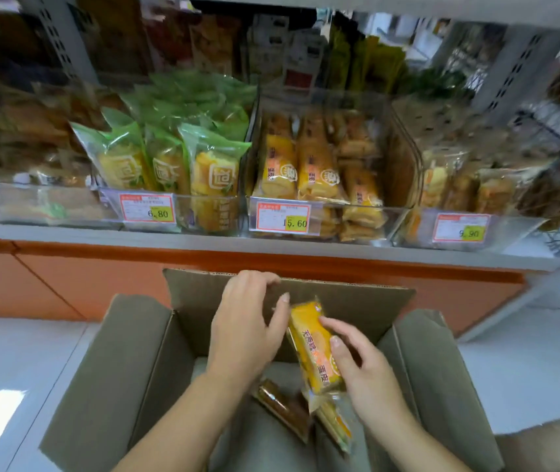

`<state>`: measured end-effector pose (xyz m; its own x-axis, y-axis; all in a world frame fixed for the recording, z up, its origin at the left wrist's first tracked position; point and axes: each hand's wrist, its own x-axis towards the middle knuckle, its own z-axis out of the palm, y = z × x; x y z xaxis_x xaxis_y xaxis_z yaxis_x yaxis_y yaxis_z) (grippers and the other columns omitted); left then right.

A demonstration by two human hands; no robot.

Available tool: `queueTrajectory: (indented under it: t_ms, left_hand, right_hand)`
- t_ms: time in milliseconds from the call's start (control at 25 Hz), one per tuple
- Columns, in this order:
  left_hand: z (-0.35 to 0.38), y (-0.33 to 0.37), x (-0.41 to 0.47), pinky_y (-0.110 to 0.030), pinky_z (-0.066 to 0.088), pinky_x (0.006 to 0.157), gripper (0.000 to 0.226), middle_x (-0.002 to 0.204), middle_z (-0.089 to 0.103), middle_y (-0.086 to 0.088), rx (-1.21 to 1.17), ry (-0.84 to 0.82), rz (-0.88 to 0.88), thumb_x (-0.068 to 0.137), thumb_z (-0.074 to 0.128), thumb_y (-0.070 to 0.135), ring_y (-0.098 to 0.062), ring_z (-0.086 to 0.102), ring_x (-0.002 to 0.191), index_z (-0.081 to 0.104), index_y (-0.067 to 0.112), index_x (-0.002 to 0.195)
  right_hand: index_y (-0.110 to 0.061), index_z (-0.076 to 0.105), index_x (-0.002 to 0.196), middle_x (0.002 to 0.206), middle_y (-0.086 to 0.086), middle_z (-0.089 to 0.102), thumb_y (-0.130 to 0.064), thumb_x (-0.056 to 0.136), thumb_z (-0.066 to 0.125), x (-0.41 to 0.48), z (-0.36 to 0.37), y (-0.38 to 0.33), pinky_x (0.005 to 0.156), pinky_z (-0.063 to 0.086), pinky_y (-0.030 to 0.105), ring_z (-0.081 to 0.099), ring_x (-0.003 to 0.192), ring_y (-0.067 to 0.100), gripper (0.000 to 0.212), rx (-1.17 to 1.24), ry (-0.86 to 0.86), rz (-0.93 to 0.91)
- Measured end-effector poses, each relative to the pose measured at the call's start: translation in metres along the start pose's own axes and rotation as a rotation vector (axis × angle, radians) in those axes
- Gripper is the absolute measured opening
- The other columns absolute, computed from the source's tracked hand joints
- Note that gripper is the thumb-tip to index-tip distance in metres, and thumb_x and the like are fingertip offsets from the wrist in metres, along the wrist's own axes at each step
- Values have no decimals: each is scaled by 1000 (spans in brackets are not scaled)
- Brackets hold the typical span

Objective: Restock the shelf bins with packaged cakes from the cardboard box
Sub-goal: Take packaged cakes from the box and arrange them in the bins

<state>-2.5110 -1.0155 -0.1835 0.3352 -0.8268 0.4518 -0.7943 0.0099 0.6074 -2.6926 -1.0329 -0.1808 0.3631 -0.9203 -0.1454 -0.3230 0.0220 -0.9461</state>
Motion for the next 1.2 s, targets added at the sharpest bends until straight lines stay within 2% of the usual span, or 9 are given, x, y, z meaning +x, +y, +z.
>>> queueTrajectory:
  t_ms: [160, 320, 520, 640, 800, 880, 960, 1080, 1200]
  left_hand:
    - [-16, 15, 42, -38, 34, 113, 47, 140, 52, -5, 215, 133, 267, 92, 50, 36, -20, 42, 135, 55, 14, 133]
    - [-14, 12, 75, -48, 24, 118, 62, 159, 29, -5, 456, 10, 266, 95, 34, 50, -24, 21, 149, 34, 21, 149]
    - [-1, -2, 86, -48, 14, 121, 74, 160, 26, -4, 558, -52, 209, 91, 47, 59, -23, 17, 150, 29, 21, 152]
    - [2, -1, 85, -50, 16, 118, 83, 161, 24, -5, 525, -35, 201, 86, 59, 56, -23, 16, 150, 27, 19, 152]
    - [-9, 0, 69, -43, 29, 118, 53, 150, 46, -4, 245, 120, 302, 91, 58, 33, -20, 37, 142, 51, 15, 140]
    - [-7, -7, 48, -32, 42, 107, 35, 126, 64, -3, 148, 95, 412, 87, 57, 21, -17, 56, 120, 66, 13, 121]
    - [11, -29, 11, -29, 48, 91, 32, 112, 66, 1, 228, -203, 401, 84, 54, 22, -17, 60, 104, 67, 17, 113]
    - [38, -72, -51, -36, 50, 94, 43, 129, 57, -5, 324, -838, 208, 87, 53, 21, -26, 58, 114, 55, 20, 130]
    - [53, -103, -93, -42, 36, 110, 58, 157, 25, -10, 483, -1241, 59, 94, 49, 18, -31, 39, 135, 31, 20, 149]
  right_hand:
    - [-46, 63, 112, 107, -31, 64, -26, 97, 52, 10, -31, -75, 74, 47, 6, 59, 99, -8, 27, -50, 171, -220]
    - [-35, 59, 125, 117, -12, 64, -29, 101, 45, 81, -56, -141, 80, 49, 20, 59, 104, 6, 29, -208, 419, -459]
    - [-16, 49, 139, 134, 17, 53, -39, 102, 36, 171, -69, -131, 102, 38, 38, 49, 122, 34, 46, -860, 340, -271]
    - [-16, 36, 146, 141, 15, 47, -39, 102, 35, 174, -65, -115, 105, 35, 41, 45, 127, 34, 50, -910, 273, -239]
    - [-9, 51, 134, 126, 1, 55, -22, 101, 41, 129, -55, -107, 104, 32, 21, 47, 118, 15, 37, -608, 609, -708]
    - [-8, 60, 116, 106, -6, 54, -16, 96, 44, 94, -35, -70, 93, 36, 16, 49, 102, 9, 26, -514, 551, -843]
    - [-15, 60, 113, 104, -6, 55, -20, 93, 46, 73, -9, -4, 87, 42, 21, 52, 101, 11, 24, -700, 218, -624]
    - [-20, 46, 137, 131, 6, 51, -30, 94, 48, 73, 9, 111, 100, 42, 32, 47, 124, 24, 43, -1049, -387, 86]
    - [-11, 39, 143, 138, 16, 50, -26, 95, 47, 70, 11, 182, 101, 40, 28, 48, 128, 29, 51, -977, -515, 499]
